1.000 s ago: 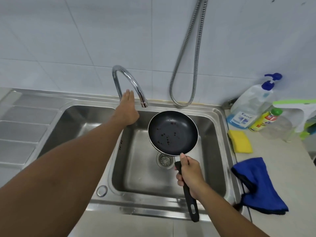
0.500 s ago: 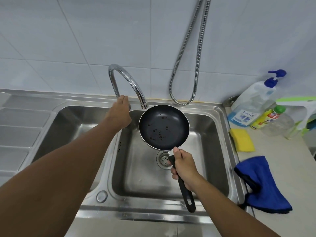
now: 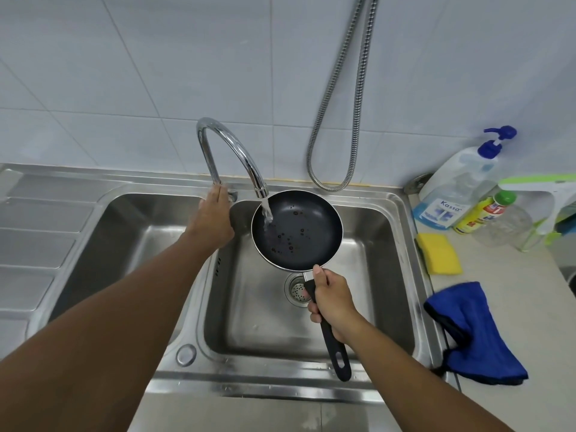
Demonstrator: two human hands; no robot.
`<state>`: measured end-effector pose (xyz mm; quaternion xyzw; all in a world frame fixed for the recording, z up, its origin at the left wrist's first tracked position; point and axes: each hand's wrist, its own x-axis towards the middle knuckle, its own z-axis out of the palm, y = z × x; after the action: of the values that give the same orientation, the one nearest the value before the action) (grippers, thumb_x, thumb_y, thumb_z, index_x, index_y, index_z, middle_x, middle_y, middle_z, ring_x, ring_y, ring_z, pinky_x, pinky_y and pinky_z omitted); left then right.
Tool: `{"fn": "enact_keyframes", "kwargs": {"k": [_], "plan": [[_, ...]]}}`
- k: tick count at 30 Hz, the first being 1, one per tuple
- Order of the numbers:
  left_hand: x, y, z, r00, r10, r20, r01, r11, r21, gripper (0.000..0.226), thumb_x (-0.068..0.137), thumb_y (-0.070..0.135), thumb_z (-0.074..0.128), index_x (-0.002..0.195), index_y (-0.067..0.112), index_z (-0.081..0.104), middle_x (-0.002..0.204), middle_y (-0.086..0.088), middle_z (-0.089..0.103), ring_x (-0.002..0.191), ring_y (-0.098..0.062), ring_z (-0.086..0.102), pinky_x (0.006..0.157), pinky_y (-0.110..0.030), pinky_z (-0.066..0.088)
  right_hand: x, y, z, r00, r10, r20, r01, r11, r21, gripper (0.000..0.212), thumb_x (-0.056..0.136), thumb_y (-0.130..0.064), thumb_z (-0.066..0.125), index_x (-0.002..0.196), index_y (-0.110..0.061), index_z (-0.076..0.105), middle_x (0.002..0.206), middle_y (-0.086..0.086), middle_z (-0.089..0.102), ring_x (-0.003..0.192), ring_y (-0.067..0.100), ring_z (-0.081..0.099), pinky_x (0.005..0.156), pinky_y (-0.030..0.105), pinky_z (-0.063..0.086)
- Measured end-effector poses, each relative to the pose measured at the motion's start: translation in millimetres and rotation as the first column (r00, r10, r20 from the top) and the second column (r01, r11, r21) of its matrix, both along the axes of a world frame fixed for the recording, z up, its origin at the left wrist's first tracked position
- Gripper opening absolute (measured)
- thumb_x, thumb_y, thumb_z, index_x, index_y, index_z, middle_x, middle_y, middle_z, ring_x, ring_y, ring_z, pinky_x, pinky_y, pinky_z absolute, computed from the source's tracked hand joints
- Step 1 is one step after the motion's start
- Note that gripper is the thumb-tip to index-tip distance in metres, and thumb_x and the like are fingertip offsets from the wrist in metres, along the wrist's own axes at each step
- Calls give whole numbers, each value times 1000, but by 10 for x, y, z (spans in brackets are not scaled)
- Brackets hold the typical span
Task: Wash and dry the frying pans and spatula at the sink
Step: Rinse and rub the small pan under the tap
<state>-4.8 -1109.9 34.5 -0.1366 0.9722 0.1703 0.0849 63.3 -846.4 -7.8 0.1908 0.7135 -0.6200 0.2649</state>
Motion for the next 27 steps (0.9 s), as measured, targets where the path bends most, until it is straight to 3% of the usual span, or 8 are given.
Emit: {"fn": "enact_keyframes", "kwargs": {"k": [6, 8, 11, 15, 17, 19, 24, 27], "plan": [[135, 48, -55, 999, 37, 10, -38, 989, 141, 99, 85, 0, 57, 163, 9, -2, 172, -7, -7, 158, -28, 0, 127, -47, 14, 20, -7, -10, 1000, 15, 1, -15, 1000, 20, 38, 108, -40, 42, 85, -12, 53, 74, 12, 64, 44, 18, 40, 40, 25, 34], [243, 155, -152, 990, 142, -20, -133, 963, 236, 86, 88, 8, 55, 161, 4, 9, 170, -13, 7, 155, -33, 17, 123, -47, 25, 38, -12, -23, 1000, 19, 8, -19, 1000, 18, 38, 108, -41, 42, 86, -13, 54, 73, 12, 64, 45, 19, 41, 41, 25, 34], [433, 469, -251, 936, 351, -20, -325, 887, 327, 47, 95, 28, 52, 131, -4, 53, 136, -25, 56, 118, -41, 56, 96, -46, 46, 68, -40, -25, 1000, 16, 3, -16, 1000, 15, 37, 108, -40, 42, 88, -12, 55, 71, 11, 62, 47, 19, 42, 41, 26, 36], [738, 914, -428, 863, 373, 339, -499, 731, 466, 69, 92, 67, 41, 109, 7, 71, 111, -14, 70, 103, -33, 67, 94, -38, 49, 87, -98, -19, 999, -19, -28, 20, 999, 36, 29, 107, -44, 43, 102, -17, 55, 74, 12, 65, 50, 19, 48, 43, 28, 41], [807, 1056, -515, 833, 343, 434, -552, 573, 606, 70, 88, 75, 42, 101, 14, 73, 104, -9, 74, 97, -30, 71, 96, -42, 55, 84, -121, -34, 999, -37, -31, 39, 998, 39, 26, 106, -46, 45, 105, -20, 51, 74, 13, 67, 50, 19, 50, 45, 29, 42], [796, 1154, -540, 811, 347, 470, -581, 387, 716, 57, 100, 60, 44, 106, 11, 71, 102, -11, 76, 96, -28, 72, 90, -40, 58, 81, -135, -53, 999, -34, -24, 35, 999, 38, 26, 106, -47, 44, 104, -22, 48, 77, 14, 67, 51, 20, 51, 45, 29, 43], [687, 1273, -462, 768, 366, 526, -600, 124, 790, 39, 112, 25, 29, 105, 3, 61, 98, -18, 72, 86, -28, 68, 80, -37, 57, 96, -140, -92, 998, 46, -48, -43, 997, 60, 26, 108, -46, 35, 102, -22, 44, 90, 24, 69, 53, 22, 57, 48, 32, 49], [638, 1266, -450, 731, 392, 559, -610, 7, 793, 41, 110, 14, 22, 124, -5, 56, 107, -27, 66, 90, -35, 65, 72, -39, 54, 121, -85, -106, 972, 182, -146, -151, 968, 202, 32, 107, -46, 36, 97, -21, 53, 89, 13, 70, 73, 24, 67, 69, 40, 57]]}}
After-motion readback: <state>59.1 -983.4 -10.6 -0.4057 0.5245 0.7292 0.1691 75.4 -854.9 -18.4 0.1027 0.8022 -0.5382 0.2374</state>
